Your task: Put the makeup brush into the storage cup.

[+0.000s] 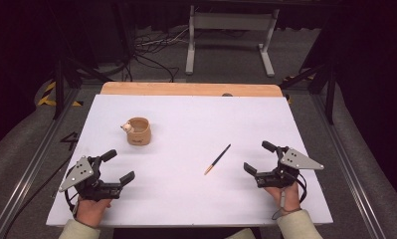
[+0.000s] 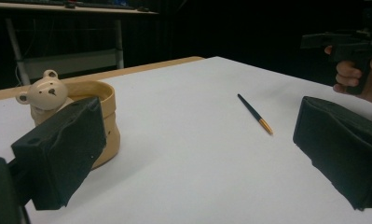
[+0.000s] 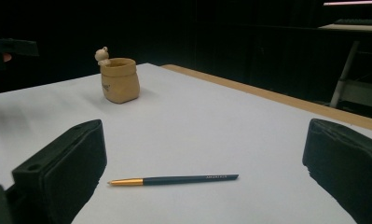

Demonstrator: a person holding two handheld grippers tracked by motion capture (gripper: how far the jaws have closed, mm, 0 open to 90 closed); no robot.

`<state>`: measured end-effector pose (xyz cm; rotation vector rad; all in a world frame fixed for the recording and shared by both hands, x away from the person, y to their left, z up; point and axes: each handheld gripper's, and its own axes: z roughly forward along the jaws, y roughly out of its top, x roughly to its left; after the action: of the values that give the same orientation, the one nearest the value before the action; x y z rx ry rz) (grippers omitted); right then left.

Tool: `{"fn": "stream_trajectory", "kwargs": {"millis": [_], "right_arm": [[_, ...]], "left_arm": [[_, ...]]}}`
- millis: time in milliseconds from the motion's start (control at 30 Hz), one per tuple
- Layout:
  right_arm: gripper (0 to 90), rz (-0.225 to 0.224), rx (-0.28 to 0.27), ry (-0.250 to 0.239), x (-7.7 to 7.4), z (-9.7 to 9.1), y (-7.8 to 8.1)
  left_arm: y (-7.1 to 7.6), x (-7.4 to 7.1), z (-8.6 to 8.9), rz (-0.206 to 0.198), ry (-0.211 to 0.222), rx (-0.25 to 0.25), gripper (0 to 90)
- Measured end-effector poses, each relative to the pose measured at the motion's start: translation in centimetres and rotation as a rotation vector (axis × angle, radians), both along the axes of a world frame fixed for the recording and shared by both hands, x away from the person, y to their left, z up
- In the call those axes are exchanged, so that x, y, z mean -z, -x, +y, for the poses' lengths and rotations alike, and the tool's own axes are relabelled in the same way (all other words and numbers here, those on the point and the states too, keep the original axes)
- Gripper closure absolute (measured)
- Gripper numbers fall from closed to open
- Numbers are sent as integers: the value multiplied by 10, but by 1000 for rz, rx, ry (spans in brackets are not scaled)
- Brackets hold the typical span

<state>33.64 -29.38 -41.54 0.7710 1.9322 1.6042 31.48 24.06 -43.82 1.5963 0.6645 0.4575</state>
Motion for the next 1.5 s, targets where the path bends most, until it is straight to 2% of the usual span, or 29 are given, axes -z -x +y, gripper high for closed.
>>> {"fn": "stream_trajectory", "kwargs": {"millis": [267, 367, 700, 800, 900, 933, 1067, 1167, 1333, 1500], "right_arm": [[0, -6, -1, -1, 2, -1, 0], [0, 0, -6, -24, 2, -3, -1], [0, -7, 3, -13, 1, -4, 2], [0, -10, 8, -8, 0, -5, 2], [3, -6, -6, -5, 0, -5, 2], [4, -2, -10, -6, 0, -4, 2], [6, -6, -17, -6, 0, -4, 2], [7, -2, -15, -2, 1, -3, 1], [8, 12, -37, 19, 2, 0, 1], [0, 47, -86, 52, -3, 7, -4]], "left_arm": [[1, -1, 0, -14, -5, -7, 37], [1, 0, 1, -5, -8, -12, 38], [-1, -2, 2, -4, 4, 1, 39], [-1, -2, 1, -1, 2, 15, 43], [-2, -6, 1, -23, -39, 68, 48], [-2, -7, 2, -22, -43, 84, 51], [-8, -5, 8, 20, 6, 129, 44], [-9, -5, 9, 26, -7, 126, 45], [-10, -4, 10, 30, -2, 114, 45], [-11, -3, 10, 40, -8, 100, 46]]}}
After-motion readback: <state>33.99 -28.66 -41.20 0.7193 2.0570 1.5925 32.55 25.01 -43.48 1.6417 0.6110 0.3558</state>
